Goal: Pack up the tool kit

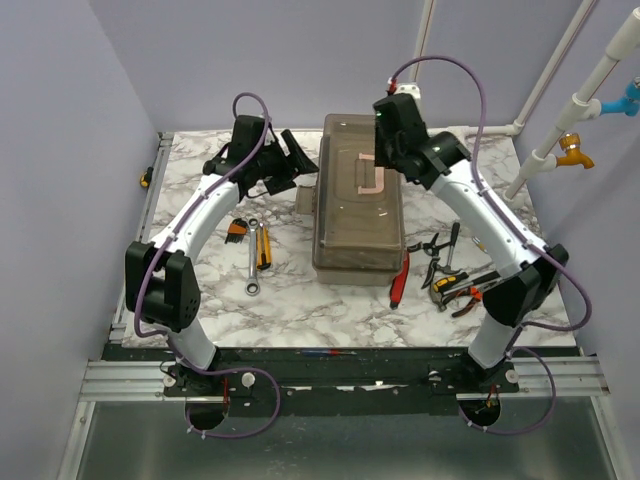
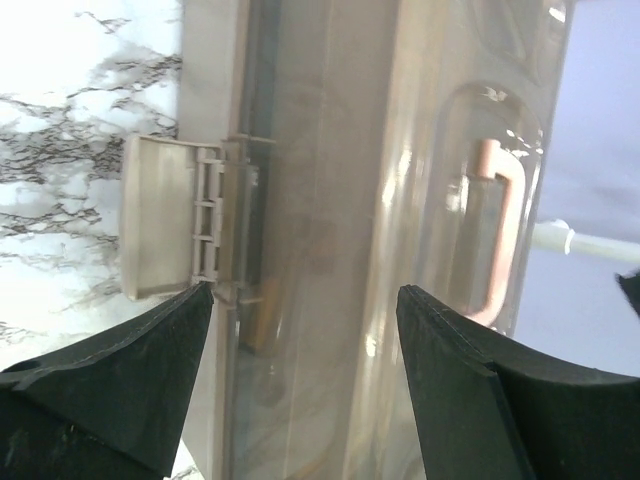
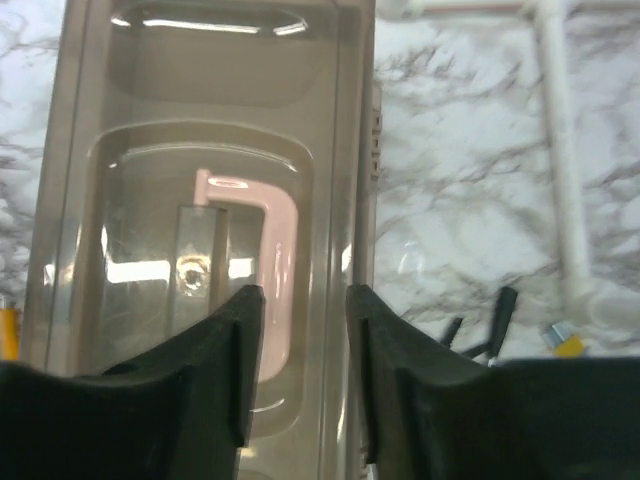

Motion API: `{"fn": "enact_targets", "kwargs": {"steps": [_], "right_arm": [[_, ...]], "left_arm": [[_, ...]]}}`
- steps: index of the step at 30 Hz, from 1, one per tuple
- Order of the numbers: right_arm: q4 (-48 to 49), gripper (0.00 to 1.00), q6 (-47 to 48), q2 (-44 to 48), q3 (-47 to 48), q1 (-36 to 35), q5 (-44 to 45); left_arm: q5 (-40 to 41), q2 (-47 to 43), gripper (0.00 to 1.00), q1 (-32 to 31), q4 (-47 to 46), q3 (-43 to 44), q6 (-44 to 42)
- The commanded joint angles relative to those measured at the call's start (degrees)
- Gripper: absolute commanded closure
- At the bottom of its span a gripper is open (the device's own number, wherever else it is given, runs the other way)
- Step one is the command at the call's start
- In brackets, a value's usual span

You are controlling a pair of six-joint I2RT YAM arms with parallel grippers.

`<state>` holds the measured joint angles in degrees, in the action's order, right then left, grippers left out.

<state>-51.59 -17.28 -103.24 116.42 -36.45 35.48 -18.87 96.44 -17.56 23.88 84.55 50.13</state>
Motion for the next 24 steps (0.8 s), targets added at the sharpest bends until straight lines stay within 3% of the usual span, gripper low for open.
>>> {"fn": "enact_targets", "kwargs": {"steps": [1,4,6,11,16,19,24], "right_arm": [[11.0,0.43,-6.0,9.9,-13.1,8.7,-25.1],[18.5,0.17,-10.2,15.8,-22.8,14.0,-31.4],[22.8,0.08,-12.7,18.3,-28.1,17.3,-37.1],[29.3,0.04,-16.6,19.6,-35.8,23.2,-49.7],[34.1,0.04,-19.8,16.2,-39.0,24.8,-59.5],[36.3,0.05,-22.3,16.4,-40.7,25.4,-60.1],[37.4,0.05,-24.5,21.4,-44.1,27.6,-52.9]], "left_arm": [[1.4,-2.0,0.24,-3.3,6.2,7.5,-5.7],[1.6,-0.8,0.26,-6.4,9.2,12.2,-6.6],[1.1,0.4,0.28,-8.2,10.0,14.8,-6.4],[0.0,4.6,0.32,-11.6,11.9,21.1,-6.0],[-2.3,9.4,0.35,-14.1,11.6,26.0,-4.8],[-3.0,13.3,0.35,-14.9,14.0,30.7,-4.5],[-0.8,17.1,0.35,-17.2,15.5,35.0,-4.5]]}}
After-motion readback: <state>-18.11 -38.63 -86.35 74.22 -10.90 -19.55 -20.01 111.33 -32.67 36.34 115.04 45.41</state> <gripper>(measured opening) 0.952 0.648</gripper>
